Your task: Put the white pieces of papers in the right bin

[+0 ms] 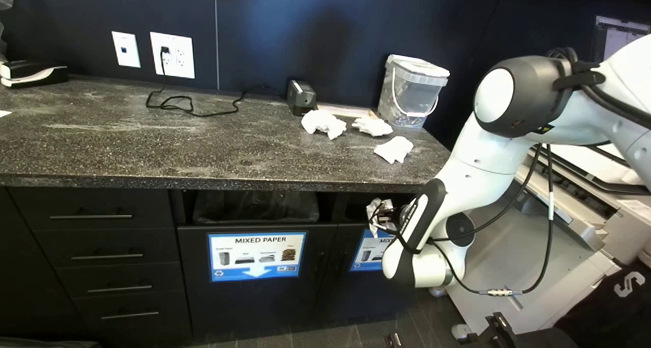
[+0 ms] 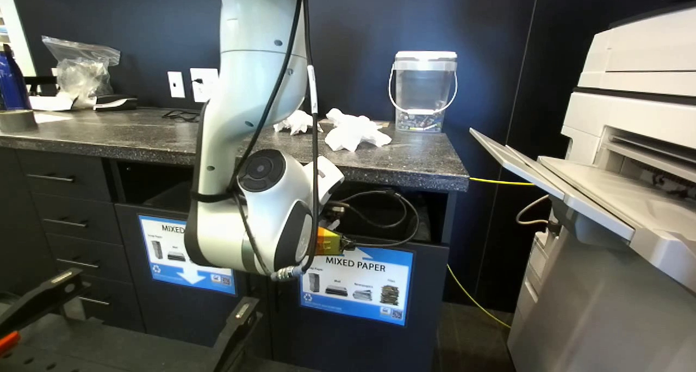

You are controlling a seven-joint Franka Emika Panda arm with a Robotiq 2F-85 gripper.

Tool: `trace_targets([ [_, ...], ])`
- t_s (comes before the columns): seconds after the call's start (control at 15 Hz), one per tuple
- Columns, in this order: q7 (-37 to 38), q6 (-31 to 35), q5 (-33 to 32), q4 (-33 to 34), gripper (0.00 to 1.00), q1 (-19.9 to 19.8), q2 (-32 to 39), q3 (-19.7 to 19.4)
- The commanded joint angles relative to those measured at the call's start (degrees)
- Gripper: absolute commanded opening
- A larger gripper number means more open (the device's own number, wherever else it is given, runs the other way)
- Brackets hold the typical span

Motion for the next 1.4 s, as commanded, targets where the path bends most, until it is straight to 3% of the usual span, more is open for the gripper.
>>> trace_targets([
  [0.0,3.39,5.91,-2.42,5.13,0.18,-1.42,5.34,-0.31],
  [0.07,4.11,6.74,-2.67,6.01,0.18,-1.72,6.31,-0.25],
  [0.13,5.20,2.92,-5.57,11.45,0.18,-2.47,7.17,-0.29],
  [0.2,2.61,2.78,-6.59,12.93,0.18,-5.30,8.13,2.31],
  [0.27,5.13,6.44,-7.66,12.14,0.18,-3.09,9.30,-0.25],
  [0.33,5.07,6.40,-8.51,13.67,0.18,-3.55,9.72,-0.21],
  [0.4,1.46,2.48,-10.18,17.98,0.18,-7.36,10.07,3.37],
  [0.53,5.10,6.28,-11.15,17.26,0.18,-4.53,11.18,0.16],
  [0.6,2.63,3.98,-12.71,20.03,0.18,-7.83,11.96,3.23],
  [0.73,3.63,5.88,-12.62,20.16,0.18,-6.91,13.49,2.45],
  [0.87,1.60,3.57,-13.71,23.37,0.18,-9.63,14.88,5.26],
  [1.27,2.67,4.28,-12.77,22.89,0.14,-8.35,15.69,4.37],
  [1.33,2.08,4.27,-12.52,22.55,0.42,-7.82,15.59,4.18],
])
